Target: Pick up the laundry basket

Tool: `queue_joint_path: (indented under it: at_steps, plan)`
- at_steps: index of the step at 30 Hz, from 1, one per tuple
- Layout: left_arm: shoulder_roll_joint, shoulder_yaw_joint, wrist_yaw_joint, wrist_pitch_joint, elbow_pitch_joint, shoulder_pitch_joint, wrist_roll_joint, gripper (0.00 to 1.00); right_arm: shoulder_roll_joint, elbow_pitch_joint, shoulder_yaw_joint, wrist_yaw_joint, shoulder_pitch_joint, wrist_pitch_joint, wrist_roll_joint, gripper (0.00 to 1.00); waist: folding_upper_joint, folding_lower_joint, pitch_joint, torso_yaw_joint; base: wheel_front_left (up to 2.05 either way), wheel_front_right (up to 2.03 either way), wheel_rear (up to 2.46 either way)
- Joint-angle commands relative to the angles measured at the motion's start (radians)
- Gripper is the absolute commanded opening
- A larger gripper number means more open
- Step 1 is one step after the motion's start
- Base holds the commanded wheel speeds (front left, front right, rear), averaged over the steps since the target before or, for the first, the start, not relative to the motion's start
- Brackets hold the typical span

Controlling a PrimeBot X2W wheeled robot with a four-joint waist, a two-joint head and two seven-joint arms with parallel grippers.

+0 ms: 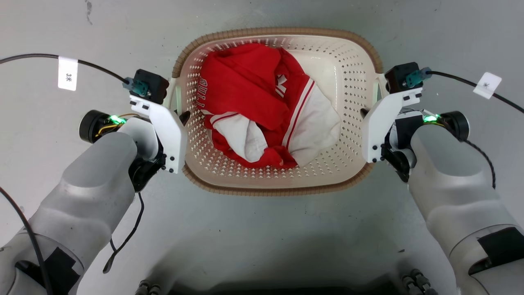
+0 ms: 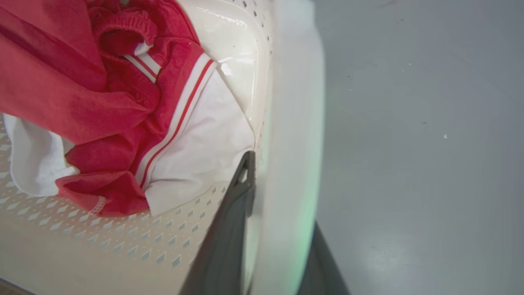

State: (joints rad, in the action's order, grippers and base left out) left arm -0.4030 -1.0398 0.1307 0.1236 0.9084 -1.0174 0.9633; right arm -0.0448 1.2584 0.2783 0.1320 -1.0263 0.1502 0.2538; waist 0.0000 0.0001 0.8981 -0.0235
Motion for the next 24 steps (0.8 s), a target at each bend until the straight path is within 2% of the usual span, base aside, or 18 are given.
queue_joint_path:
  at_steps: [1,13,18,24]
  plan:
    - [-0.017,-0.012,-0.002,-0.006,0.005,-0.014,0.001,0.0,-0.013,0.003,0.0,-0.002,-0.018,-0.001,-0.004,0.0,0.0,-0.0001,0.0,0.0,0.0,0.0,0.0]
    - [-0.026,-0.143,-0.001,-0.049,-0.02,-0.036,0.08,0.0,-0.012,0.024,-0.013,-0.001,0.01,0.047,-0.045,0.0,0.0,-0.0001,-0.051,0.005,0.0,0.0,0.0]
    - [-0.037,-0.195,-0.001,-0.014,-0.046,-0.009,0.131,0.0,-0.012,0.03,-0.028,-0.001,0.035,0.139,-0.063,0.0,0.0,-0.0001,-0.142,0.004,0.0,0.0,0.0]
    - [-0.067,-0.231,0.0,0.116,-0.115,0.023,0.188,0.0,-0.012,0.034,-0.031,-0.002,0.061,0.328,-0.094,0.0,0.0,-0.0001,-0.299,0.004,0.0,0.0,0.0]
